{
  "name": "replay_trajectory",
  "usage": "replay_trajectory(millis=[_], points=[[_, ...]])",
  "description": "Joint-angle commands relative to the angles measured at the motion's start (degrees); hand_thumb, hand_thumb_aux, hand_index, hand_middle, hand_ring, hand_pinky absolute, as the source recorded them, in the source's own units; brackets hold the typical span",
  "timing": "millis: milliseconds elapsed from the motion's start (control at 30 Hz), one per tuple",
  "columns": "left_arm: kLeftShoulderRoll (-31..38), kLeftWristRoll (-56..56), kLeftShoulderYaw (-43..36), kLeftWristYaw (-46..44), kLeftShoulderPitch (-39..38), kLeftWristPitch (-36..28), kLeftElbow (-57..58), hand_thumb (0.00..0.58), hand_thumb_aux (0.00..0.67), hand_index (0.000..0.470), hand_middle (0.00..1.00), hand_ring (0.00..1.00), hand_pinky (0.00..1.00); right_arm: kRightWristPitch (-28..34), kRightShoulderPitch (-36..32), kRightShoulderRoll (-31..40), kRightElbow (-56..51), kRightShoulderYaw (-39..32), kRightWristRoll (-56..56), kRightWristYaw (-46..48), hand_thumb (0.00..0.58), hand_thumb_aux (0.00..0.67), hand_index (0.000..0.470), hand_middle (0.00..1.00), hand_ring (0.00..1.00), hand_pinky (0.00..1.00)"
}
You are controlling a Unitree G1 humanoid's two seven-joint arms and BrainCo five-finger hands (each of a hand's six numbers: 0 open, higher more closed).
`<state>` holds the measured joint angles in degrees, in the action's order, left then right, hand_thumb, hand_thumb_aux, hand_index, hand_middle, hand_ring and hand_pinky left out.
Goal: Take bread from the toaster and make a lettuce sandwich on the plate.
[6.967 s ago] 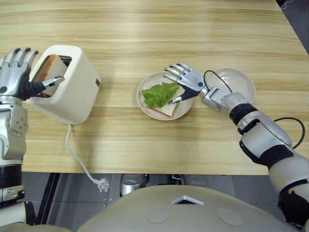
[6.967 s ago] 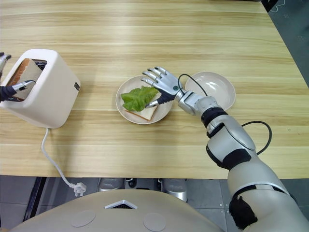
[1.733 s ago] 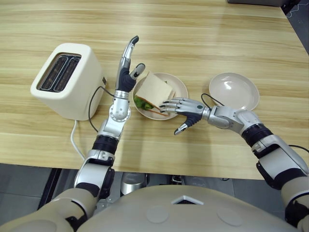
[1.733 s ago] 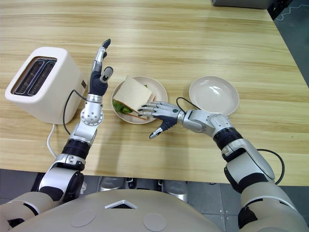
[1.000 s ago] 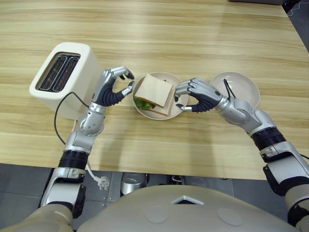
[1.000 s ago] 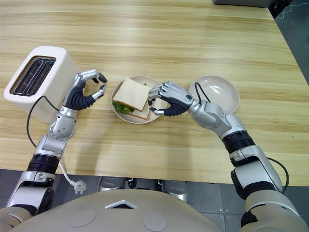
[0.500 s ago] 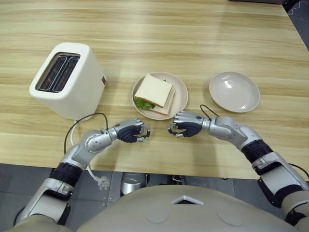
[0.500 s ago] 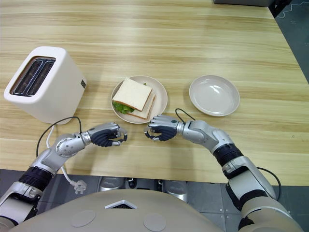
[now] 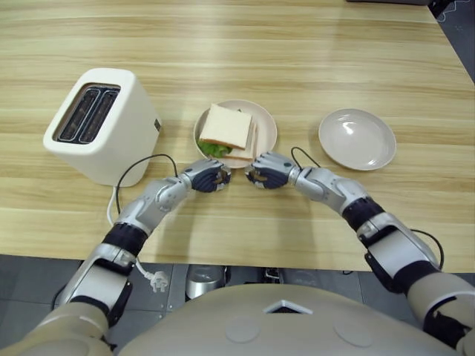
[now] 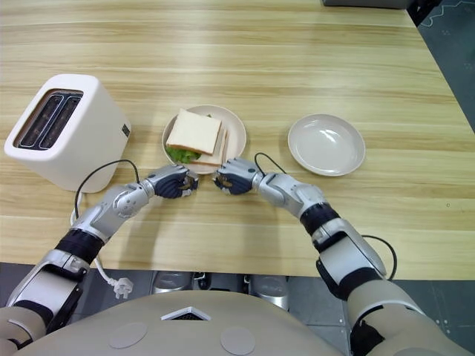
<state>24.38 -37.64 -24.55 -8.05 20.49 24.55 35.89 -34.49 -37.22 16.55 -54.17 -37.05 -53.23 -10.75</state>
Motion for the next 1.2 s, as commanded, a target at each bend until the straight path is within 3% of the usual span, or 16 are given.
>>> replay_trajectory(millis=[33, 233, 367, 400, 433, 467, 500, 533, 567, 600, 633, 733, 867, 933, 1000, 1200], points=[[-3.0, -4.0, -3.4, 4.7, 6.6, -2.5, 13.9, 0.580, 0.670, 0.460, 1.00, 1.00, 1.00, 2.4, -6.0, -3.1, -10.2, -2.2, -2.0, -6.3, 0.580, 0.670, 0.460, 1.00, 1.00, 1.00], [-9.2, -6.1, -6.3, 12.8, 19.9, -6.3, 32.7, 0.580, 0.670, 0.460, 1.00, 1.00, 1.00, 7.5, -14.4, -8.4, -20.6, -2.9, -1.6, -10.5, 0.580, 0.670, 0.460, 1.00, 1.00, 1.00], [-11.5, -5.6, -6.2, 17.6, 24.7, -7.5, 38.1, 0.580, 0.670, 0.460, 1.00, 1.00, 1.00, 9.6, -16.2, -9.9, -23.0, -1.5, 0.3, -11.5, 0.580, 0.670, 0.460, 1.00, 1.00, 1.00], [-11.7, -5.2, -5.9, 18.5, 25.1, -7.2, 38.5, 0.580, 0.652, 0.447, 1.00, 1.00, 1.00, 9.8, -16.3, -10.0, -23.1, -1.5, 0.5, -12.0, 0.580, 0.670, 0.460, 0.82, 0.82, 0.82], [-11.8, -4.6, -5.3, 19.4, 25.2, -6.6, 38.6, 0.417, 0.315, 0.216, 0.08, 0.08, 0.08, 9.7, -16.4, -9.8, -23.0, -1.6, 0.7, -12.8, 0.580, 0.670, 0.460, 0.39, 0.39, 0.39], [-11.7, -3.2, -4.2, 20.5, 24.7, -4.9, 38.0, 0.000, 0.000, 0.000, 0.00, 0.00, 0.00, 8.9, -16.1, -9.2, -22.5, -1.4, 1.0, -14.3, 0.551, 0.520, 0.357, 0.00, 0.00, 0.00], [-11.5, -2.3, -3.5, 21.2, 24.3, -3.8, 37.5, 0.000, 0.000, 0.000, 0.00, 0.00, 0.00, 8.3, -15.8, -8.7, -22.1, -1.3, 1.3, -15.4, 0.551, 0.520, 0.357, 0.00, 0.00, 0.00], [-11.3, -1.2, -2.7, 21.7, 23.7, -2.3, 36.9, 0.000, 0.000, 0.000, 0.00, 0.00, 0.00, 7.4, -15.4, -8.1, -21.6, -1.0, 1.9, -16.6, 0.511, 0.439, 0.301, 0.00, 0.00, 0.00], [-11.0, 0.0, -1.8, 21.9, 22.8, -0.3, 36.0, 0.000, 0.000, 0.000, 0.00, 0.00, 0.00, 6.1, -14.8, -7.5, -21.0, -0.3, 2.8, -17.8, 0.511, 0.439, 0.301, 0.00, 0.00, 0.00], [-10.4, 1.4, -0.8, 22.4, 21.5, 2.1, 34.6, 0.000, 0.000, 0.000, 0.00, 0.00, 0.00, 4.2, -13.7, -6.6, -20.0, 0.9, 4.0, -19.8, 0.447, 0.349, 0.240, 0.00, 0.00, 0.00], [-9.7, 2.8, 0.3, 23.0, 19.9, 4.8, 32.8, 0.000, 0.000, 0.000, 0.00, 0.00, 0.00, 1.8, -12.3, -5.6, -18.6, 2.2, 5.5, -22.0, 0.000, 0.000, 0.000, 0.00, 0.00, 0.00], [-6.8, 9.9, 5.6, 23.3, 11.4, 15.3, 22.7, 0.000, 0.000, 0.000, 0.00, 0.00, 0.00, -10.2, -4.5, -3.2, -11.6, 10.3, 15.7, -23.3, 0.000, 0.000, 0.000, 0.00, 0.00, 0.00], [-4.9, 21.6, 12.7, 20.4, -1.3, 22.9, 6.9, 0.000, 0.000, 0.000, 0.00, 0.00, 0.00, -24.6, 7.4, -2.9, 1.5, 17.6, 29.6, -20.1, 0.000, 0.000, 0.000, 0.00, 0.00, 0.00], [-6.3, 32.3, 16.4, 16.4, -6.3, 25.2, 1.5, 0.000, 0.000, 0.000, 0.00, 0.00, 0.00, -26.4, 11.2, -1.7, 8.1, 19.4, 25.8, -23.9, 0.000, 0.000, 0.000, 0.00, 0.00, 0.00], [-8.3, 40.0, 18.8, 11.9, -7.9, 25.3, 0.9, 0.000, 0.000, 0.000, 0.00, 0.00, 0.00, -25.7, 12.3, -1.5, 11.5, 20.4, 24.0, -23.6, 0.000, 0.000, 0.000, 0.00, 0.00, 0.00], [-13.2, 51.3, 24.8, -0.2, -3.8, 11.2, 7.3, 0.000, 0.000, 0.000, 0.00, 0.00, 0.00, -24.6, 15.7, -1.3, 17.1, 24.6, 29.4, -18.8, 0.000, 0.000, 0.000, 0.00, 0.00, 0.00]])
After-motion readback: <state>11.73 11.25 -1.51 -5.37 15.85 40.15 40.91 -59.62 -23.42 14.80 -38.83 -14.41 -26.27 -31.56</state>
